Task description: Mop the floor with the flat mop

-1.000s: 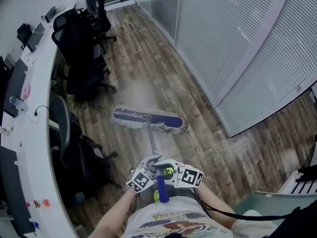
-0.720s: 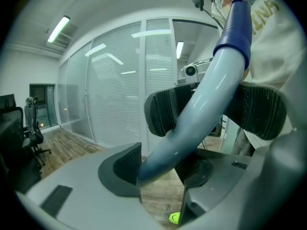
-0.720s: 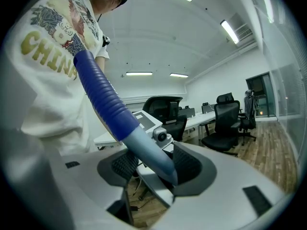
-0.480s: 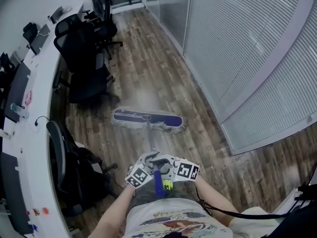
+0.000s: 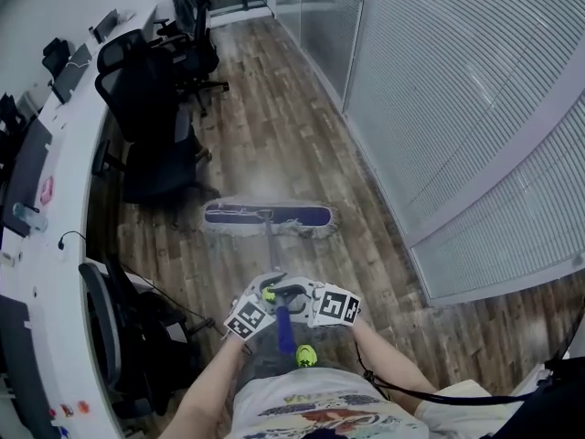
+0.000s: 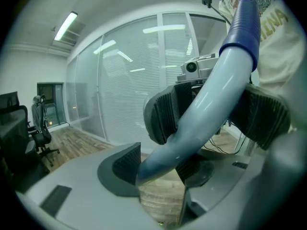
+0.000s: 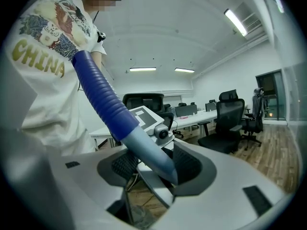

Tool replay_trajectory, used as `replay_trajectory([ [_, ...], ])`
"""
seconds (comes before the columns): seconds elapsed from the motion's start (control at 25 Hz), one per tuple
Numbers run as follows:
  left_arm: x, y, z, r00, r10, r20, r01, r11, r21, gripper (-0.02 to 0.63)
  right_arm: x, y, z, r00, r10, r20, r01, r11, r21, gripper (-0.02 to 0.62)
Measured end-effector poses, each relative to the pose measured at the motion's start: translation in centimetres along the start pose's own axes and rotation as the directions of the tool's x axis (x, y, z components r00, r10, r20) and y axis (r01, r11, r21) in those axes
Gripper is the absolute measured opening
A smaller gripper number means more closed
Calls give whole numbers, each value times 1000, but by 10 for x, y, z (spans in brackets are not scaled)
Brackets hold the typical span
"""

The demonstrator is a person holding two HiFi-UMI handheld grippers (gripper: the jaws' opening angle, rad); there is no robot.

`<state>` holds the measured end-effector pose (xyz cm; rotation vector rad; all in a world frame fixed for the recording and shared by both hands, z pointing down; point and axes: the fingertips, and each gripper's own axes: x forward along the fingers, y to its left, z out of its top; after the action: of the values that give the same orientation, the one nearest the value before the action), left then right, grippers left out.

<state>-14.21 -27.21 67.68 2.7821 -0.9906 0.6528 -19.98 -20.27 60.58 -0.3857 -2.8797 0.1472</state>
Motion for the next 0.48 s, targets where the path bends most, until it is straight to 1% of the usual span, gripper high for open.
replay_trajectory([
  [0.2,9,76,17,999,18,45,-16,999,-28,179,12,-74,23,1000,-5,20,5,1000,3,209],
  [0.32,11,126,27,997,43,60,-41,999,-28,176,22,-120,43,1000,2,22,-2,1000,-9,209],
  [0.48,15,196,41,996,57,66,-56,998,-20,173,37,-184,67,1000,10,29,-10,1000,-12,209],
])
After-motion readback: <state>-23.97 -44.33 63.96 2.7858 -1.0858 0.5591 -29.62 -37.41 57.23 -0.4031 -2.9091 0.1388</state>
